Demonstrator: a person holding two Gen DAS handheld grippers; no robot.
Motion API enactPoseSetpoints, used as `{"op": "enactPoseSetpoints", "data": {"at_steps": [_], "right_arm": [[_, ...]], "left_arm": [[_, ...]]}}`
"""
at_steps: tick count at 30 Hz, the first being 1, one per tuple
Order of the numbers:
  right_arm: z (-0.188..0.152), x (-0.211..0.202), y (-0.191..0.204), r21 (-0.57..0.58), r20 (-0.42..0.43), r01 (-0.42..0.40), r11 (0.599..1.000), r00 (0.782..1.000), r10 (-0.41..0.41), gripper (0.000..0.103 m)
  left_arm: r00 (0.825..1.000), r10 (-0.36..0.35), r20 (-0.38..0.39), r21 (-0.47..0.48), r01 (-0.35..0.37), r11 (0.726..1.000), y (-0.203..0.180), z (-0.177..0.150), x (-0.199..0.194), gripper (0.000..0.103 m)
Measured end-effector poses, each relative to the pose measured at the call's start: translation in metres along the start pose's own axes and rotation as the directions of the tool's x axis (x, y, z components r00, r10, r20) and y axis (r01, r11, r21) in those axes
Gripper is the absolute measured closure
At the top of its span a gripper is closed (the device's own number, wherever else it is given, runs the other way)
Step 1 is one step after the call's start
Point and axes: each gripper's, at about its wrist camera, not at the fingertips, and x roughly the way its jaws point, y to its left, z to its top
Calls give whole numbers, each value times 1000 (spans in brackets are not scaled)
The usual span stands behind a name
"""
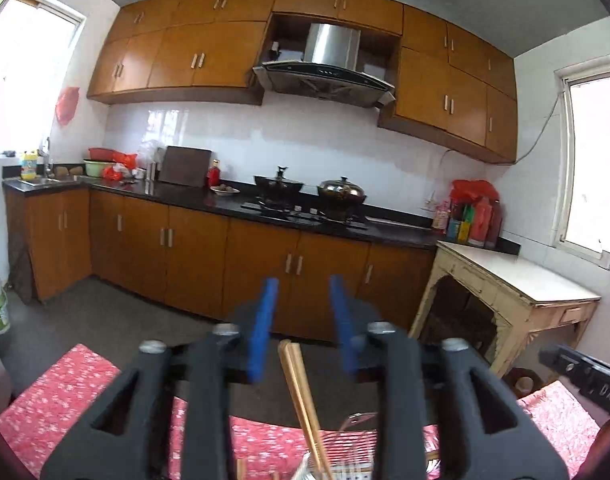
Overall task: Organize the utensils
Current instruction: 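Open both tools to drop the chopsticks into the wire holder, then grasp a chopstick with the right tool while the left tool approaches another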
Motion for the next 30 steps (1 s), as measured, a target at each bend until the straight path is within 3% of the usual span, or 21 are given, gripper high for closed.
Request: {"op": "enactPoseSetpoints", "data": {"at_steps": [7, 13, 15, 18, 21, 25, 30], "right_arm": [[-22, -44, -20, 10, 25, 71, 997, 997, -71, 74], [-92, -68, -47, -20, -47, 176, 984, 983, -177, 74], [-124, -63, -53, -28, -121, 178, 984, 976, -180, 74], [-182, -44, -54, -43, -274, 148, 988, 949, -154, 74], [-220, -27, -47, -44, -380, 104, 994, 918, -113, 75], [-248, -12, -30, -83, -435, 82, 993, 894, -110, 75], [-262, 6, -24, -117, -481, 114, 987, 863, -157, 75]], "left_arm": [[999, 37, -26, 36, -36, 999, 27, -2, -40, 64], [989, 55, -140, 70, -46, 997, 58, -46, -68, 56], [979, 57, -198, 73, -43, 996, 66, -69, -74, 54], [950, 48, -310, 90, -21, 996, 76, -110, -77, 53], [909, 60, -411, 123, -10, 992, 78, -153, -75, 53], [869, 41, -493, 102, 11, 995, 80, -181, -70, 53], [850, 22, -527, 122, 49, 991, 74, -196, -71, 53]]}}
